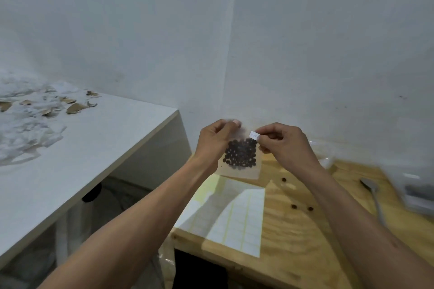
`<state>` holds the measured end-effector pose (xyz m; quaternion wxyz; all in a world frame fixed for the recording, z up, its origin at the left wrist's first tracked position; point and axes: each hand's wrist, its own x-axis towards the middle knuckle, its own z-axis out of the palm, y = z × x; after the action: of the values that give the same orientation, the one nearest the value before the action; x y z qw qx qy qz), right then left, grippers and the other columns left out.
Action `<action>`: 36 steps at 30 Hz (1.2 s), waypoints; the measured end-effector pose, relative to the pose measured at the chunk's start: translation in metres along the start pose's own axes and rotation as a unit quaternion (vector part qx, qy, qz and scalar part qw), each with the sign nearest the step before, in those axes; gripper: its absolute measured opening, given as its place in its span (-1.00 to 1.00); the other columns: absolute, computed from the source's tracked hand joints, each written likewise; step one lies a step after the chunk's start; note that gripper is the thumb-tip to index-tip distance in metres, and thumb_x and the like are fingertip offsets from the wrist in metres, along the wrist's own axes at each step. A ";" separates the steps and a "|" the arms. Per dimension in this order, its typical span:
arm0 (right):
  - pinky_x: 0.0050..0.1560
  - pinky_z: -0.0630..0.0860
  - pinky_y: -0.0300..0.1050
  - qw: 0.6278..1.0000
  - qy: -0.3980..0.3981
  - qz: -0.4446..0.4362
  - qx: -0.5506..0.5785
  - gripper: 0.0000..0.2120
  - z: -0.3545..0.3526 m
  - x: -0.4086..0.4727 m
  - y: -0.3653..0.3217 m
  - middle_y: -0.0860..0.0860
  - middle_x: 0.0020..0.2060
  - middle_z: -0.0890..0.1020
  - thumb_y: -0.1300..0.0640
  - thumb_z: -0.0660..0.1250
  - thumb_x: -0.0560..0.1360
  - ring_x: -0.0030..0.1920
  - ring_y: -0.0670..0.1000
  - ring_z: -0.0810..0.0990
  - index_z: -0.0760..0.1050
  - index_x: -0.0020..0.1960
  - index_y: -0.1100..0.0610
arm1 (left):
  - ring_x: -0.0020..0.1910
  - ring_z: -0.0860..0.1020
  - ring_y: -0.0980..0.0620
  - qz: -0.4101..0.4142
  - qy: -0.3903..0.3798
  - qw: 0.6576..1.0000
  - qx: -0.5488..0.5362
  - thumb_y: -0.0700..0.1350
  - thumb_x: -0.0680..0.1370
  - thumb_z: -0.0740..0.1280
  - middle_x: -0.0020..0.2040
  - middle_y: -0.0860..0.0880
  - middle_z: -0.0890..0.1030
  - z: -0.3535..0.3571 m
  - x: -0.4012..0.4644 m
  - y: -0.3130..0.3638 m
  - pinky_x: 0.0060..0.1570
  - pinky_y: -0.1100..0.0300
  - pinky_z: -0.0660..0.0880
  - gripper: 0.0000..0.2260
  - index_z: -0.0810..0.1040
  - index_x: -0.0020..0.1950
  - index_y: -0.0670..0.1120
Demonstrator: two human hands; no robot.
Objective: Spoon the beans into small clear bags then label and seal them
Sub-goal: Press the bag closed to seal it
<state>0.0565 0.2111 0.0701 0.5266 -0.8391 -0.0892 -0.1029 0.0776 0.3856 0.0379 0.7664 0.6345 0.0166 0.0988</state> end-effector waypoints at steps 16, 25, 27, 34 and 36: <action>-0.09 0.56 -0.21 0.995 0.086 -0.008 0.045 -0.82 -0.058 0.006 0.022 -0.04 -0.30 0.73 0.09 0.57 0.44 -0.26 -0.16 0.68 0.63 0.00 0.00 | -0.15 0.74 -0.03 -0.003 -0.051 0.998 -0.022 -0.16 0.63 0.36 -0.17 -0.10 0.74 0.086 -0.016 0.011 0.06 0.08 0.63 -0.78 0.63 0.09 -0.33; -0.20 0.50 -0.17 0.993 0.116 0.000 0.015 -0.78 -0.070 0.004 0.022 -0.11 -0.25 0.74 0.00 0.56 0.45 -0.26 -0.16 0.65 0.57 0.01 -0.03 | -0.04 0.74 -0.12 0.002 -0.090 0.996 0.000 -0.05 0.61 0.39 -0.11 -0.21 0.75 0.100 -0.019 0.013 0.21 0.02 0.58 -0.73 0.70 0.03 -0.26; -0.08 0.58 -0.06 0.993 0.120 0.002 0.003 -0.77 -0.071 0.004 0.024 -0.13 -0.25 0.74 -0.02 0.56 0.45 -0.16 -0.14 0.69 0.55 0.01 -0.05 | -0.04 0.73 -0.15 0.001 -0.097 0.995 0.000 -0.10 0.58 0.42 -0.11 -0.23 0.74 0.101 -0.019 0.011 0.29 -0.07 0.54 -0.75 0.68 0.03 -0.31; 0.06 0.60 0.03 0.986 0.152 0.023 -0.063 -0.51 -0.071 -0.001 0.027 -0.14 -0.12 0.66 -0.13 0.57 0.42 -0.04 -0.10 0.63 0.44 0.21 -0.04 | -0.05 0.74 -0.13 0.003 -0.097 0.995 0.016 -0.19 0.59 0.42 -0.13 -0.21 0.74 0.103 -0.018 0.006 0.18 -0.03 0.60 -0.84 0.68 0.02 -0.30; 0.05 0.55 -0.06 0.986 0.158 0.051 -0.034 -0.29 -0.073 -0.002 0.028 -0.10 0.06 0.57 -0.13 0.60 0.37 0.01 -0.08 0.58 0.33 0.37 -0.02 | -0.08 0.74 -0.08 0.001 -0.097 0.995 0.017 -0.20 0.59 0.43 -0.13 -0.17 0.75 0.101 -0.018 0.005 0.11 0.04 0.62 -0.85 0.68 0.03 -0.29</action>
<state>0.0562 0.1332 0.0763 0.5098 -0.8333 0.0416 -0.2097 0.0747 0.2851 0.0604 0.7530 0.6544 -0.0567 0.0378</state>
